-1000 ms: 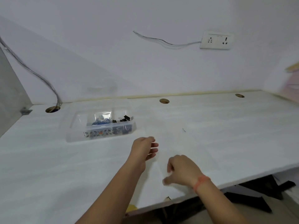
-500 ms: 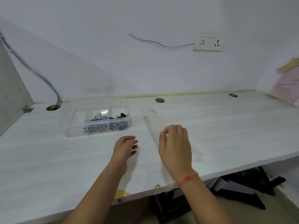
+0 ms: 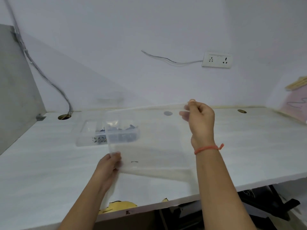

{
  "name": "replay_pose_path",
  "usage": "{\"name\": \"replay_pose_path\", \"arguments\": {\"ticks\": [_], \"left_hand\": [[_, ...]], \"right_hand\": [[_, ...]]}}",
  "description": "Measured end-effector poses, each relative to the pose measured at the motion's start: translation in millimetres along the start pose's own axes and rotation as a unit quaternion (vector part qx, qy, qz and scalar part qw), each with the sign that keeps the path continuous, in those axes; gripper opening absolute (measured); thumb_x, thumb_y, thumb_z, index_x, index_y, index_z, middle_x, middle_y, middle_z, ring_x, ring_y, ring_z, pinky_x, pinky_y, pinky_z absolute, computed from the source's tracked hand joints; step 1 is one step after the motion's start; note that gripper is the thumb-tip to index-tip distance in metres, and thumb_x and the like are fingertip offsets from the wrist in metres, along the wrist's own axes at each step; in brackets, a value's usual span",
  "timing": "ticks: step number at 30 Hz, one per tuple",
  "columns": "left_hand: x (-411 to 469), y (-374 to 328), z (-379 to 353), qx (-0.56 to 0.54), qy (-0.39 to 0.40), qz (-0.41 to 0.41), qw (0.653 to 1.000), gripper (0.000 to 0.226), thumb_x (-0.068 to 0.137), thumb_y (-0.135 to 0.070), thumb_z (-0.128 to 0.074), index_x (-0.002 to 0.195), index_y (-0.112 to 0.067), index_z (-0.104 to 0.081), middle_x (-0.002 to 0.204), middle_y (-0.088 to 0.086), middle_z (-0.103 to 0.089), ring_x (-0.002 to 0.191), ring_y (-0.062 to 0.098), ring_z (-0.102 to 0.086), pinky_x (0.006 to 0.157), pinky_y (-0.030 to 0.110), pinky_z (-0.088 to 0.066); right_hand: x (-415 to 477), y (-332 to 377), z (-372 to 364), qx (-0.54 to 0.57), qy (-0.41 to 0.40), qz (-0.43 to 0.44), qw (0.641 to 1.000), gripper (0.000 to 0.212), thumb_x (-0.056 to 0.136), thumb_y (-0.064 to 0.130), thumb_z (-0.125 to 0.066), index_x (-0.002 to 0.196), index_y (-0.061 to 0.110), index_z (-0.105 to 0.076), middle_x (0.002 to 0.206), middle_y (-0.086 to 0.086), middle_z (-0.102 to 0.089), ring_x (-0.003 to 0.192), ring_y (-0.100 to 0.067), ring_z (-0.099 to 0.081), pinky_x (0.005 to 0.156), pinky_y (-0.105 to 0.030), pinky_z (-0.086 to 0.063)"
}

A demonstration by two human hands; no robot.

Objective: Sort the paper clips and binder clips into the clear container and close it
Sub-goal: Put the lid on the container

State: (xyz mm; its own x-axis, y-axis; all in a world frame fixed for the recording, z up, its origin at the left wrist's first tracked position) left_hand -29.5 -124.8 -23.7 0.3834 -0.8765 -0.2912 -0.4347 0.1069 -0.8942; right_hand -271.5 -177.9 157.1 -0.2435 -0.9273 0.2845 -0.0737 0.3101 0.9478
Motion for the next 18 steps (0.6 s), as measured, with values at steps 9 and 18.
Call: {"name": "replay_pose_path", "arguments": {"ticks": [9, 18], "left_hand": [[5.1, -50.1, 68.7, 0.061, -0.155, -0.072, 0.983, 0.023, 0.09, 0.002, -0.043, 0.069, -0.005, -0.051, 0.064, 0.01, -0.043, 0.055, 0.019, -0.038, 0.057, 0.028, -0.032], [24.7, -100.8, 86.6, 0.145, -0.273, -0.217, 0.926, 0.024, 0.092, -0.013, -0.046, 0.112, -0.011, -0.058, 0.101, 0.002, -0.057, 0.09, 0.022, -0.052, 0.071, 0.028, -0.04]], "right_hand": [[-44.3, -137.5, -24.8, -0.248, 0.236, -0.223, 0.913, 0.011, 0.092, 0.017, -0.047, 0.1, 0.01, -0.051, 0.086, -0.006, -0.055, 0.055, -0.016, -0.057, 0.055, -0.03, -0.053], [-6.5, -151.3, -104.5, -0.204, 0.085, -0.093, 0.971, 0.033, 0.083, 0.019, -0.065, 0.058, 0.004, -0.049, 0.051, -0.006, -0.048, 0.04, -0.017, -0.053, 0.051, -0.025, -0.043]]}}
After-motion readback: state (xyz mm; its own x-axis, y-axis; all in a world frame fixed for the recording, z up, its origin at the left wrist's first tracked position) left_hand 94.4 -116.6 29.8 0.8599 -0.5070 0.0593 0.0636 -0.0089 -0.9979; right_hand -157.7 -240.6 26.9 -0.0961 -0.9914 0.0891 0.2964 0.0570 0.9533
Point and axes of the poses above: each hand's wrist, its own x-axis towards the middle knuckle, its own z-axis out of the back of the hand, y = z × x, the point moved 3 cm from there along x, towards the middle knuckle
